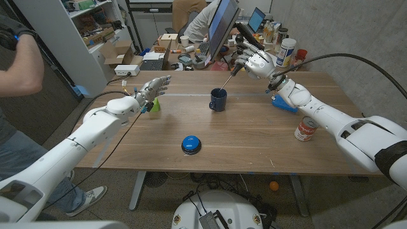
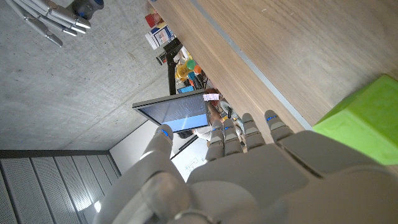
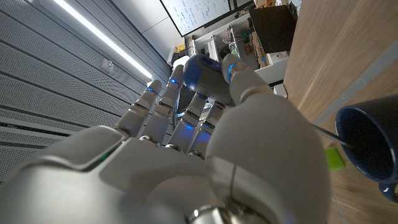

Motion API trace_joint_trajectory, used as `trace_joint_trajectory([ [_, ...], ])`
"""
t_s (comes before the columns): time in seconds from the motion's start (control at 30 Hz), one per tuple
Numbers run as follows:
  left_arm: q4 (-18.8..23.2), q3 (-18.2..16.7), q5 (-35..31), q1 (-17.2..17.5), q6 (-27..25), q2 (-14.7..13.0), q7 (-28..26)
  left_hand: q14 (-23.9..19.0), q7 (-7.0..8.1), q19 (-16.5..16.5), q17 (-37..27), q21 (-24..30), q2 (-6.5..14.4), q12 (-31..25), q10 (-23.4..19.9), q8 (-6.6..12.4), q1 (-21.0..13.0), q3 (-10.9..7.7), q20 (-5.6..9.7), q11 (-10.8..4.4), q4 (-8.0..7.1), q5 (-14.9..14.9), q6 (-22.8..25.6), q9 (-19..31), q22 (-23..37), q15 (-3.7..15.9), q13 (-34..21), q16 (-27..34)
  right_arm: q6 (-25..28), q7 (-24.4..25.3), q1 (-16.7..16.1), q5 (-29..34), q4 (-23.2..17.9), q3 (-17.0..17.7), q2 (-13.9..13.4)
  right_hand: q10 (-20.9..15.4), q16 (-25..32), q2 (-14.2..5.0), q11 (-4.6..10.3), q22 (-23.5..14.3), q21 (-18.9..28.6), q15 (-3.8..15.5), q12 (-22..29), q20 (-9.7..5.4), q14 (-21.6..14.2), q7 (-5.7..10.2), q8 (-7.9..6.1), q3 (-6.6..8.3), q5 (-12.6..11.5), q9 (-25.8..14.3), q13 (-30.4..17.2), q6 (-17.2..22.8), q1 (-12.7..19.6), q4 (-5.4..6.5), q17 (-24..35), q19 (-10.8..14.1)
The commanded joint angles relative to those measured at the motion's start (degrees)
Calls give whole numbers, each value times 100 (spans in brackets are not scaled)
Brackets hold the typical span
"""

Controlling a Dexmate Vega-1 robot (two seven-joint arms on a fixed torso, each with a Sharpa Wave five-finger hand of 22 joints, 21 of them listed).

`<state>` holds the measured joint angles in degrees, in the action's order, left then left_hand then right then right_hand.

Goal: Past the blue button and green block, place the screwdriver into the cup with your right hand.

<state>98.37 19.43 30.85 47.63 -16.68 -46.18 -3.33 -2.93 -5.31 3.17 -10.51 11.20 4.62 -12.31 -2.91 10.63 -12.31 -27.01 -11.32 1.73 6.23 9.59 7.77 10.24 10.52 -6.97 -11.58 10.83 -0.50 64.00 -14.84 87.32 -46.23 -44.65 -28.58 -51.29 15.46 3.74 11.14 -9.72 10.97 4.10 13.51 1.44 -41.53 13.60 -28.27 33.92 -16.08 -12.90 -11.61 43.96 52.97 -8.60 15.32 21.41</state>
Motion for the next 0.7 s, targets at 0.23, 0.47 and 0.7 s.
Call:
trace_joint_trajectory([
  [0.23,-86,54,-133,-38,-5,-23,13,50,-1,24,-27,36,11,-4,50,21,36,-19,7,7,47,43,-12,23,15,-4,-27,13,469,0,408,75,149,-982,-293,-203,-40,-209,163,-29,-13,598,-28,-22,44,-128,-342,39,-15,-46,-12,1492,9,65,27,-44],
  [0.47,-77,79,-169,-41,-68,-46,10,53,-3,30,-27,36,12,-4,51,22,35,-20,4,-5,47,43,-11,23,15,-5,-27,13,623,0,430,82,122,-1199,-335,-195,-65,-236,165,-29,-15,607,-38,-41,89,-126,-356,51,-25,-54,-16,1482,47,49,51,-82],
  [0.7,-139,119,-199,-89,-49,-41,88,47,1,34,-27,36,13,-4,53,22,35,-21,-2,-1,48,43,-14,23,15,-10,-27,16,712,0,267,113,-332,-1208,-517,-185,-64,-254,166,-28,-15,608,-46,-35,109,-128,-375,50,-25,-59,-20,1490,111,17,86,-115],
])
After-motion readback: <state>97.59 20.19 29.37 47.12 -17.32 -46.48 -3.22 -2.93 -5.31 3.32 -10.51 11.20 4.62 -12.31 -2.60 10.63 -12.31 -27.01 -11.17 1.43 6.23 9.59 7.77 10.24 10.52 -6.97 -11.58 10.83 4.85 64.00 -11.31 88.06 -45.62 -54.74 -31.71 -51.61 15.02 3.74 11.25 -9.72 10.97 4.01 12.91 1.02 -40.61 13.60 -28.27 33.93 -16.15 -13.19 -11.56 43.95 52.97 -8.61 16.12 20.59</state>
